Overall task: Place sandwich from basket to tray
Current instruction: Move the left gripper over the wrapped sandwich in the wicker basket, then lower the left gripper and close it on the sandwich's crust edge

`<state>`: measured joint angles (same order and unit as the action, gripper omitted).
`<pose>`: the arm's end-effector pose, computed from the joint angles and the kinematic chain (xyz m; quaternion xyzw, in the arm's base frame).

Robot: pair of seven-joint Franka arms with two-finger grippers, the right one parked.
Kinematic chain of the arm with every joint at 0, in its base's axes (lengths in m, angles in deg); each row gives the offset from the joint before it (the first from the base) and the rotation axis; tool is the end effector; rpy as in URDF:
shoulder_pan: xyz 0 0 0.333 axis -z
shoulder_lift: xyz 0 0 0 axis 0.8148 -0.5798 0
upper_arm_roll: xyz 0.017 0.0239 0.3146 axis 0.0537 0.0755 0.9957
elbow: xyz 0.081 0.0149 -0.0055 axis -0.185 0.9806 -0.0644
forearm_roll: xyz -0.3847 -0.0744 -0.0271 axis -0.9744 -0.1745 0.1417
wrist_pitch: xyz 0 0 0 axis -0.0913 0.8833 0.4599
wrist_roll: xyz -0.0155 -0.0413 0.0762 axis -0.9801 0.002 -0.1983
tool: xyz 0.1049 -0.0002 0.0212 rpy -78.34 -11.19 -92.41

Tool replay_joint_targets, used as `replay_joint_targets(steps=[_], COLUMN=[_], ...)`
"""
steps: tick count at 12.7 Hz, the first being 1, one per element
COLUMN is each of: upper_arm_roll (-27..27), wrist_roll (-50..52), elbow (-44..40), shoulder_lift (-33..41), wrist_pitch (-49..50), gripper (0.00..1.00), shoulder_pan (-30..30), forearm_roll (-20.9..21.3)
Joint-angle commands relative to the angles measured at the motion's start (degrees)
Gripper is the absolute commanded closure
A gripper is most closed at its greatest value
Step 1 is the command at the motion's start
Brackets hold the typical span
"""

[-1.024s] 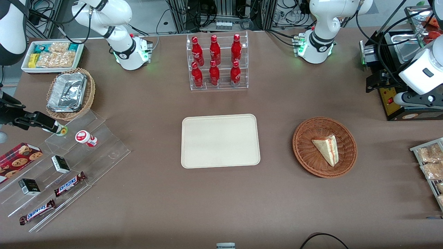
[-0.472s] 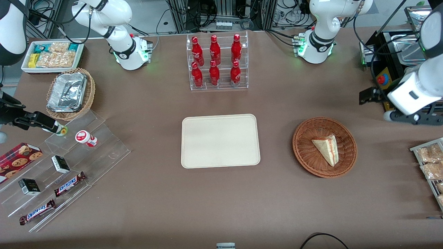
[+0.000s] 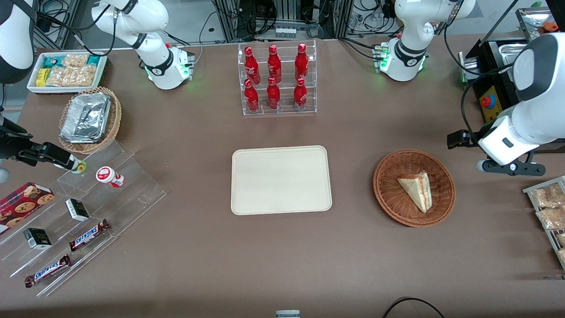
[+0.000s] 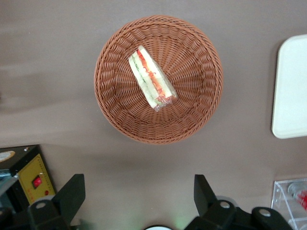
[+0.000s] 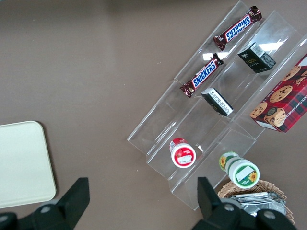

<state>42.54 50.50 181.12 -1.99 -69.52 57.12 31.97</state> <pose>0.5792 -0.0391 0.5096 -0.9946 0.0364 0.0970 0.0065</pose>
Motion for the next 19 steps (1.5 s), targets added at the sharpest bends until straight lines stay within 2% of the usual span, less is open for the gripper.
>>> replay_joint_targets(steps=[1, 5, 11, 19], upper_arm_roll=[0.0, 0.0, -0.3, -0.3], wrist_roll=[4.9, 11.5, 26.7, 27.8], elbow=[4.0, 10.1, 16.8, 27.1], shoulder_lift=[1.2, 1.8, 1.5, 0.6], wrist_pitch=[-3.6, -11.2, -21.4, -35.0], gripper=[0.0, 0.0, 0.0, 0.0], shoulder_pan=[0.4, 0.4, 1.4, 1.4], forearm_roll=[-0.2, -0.3, -0.3, -0.1])
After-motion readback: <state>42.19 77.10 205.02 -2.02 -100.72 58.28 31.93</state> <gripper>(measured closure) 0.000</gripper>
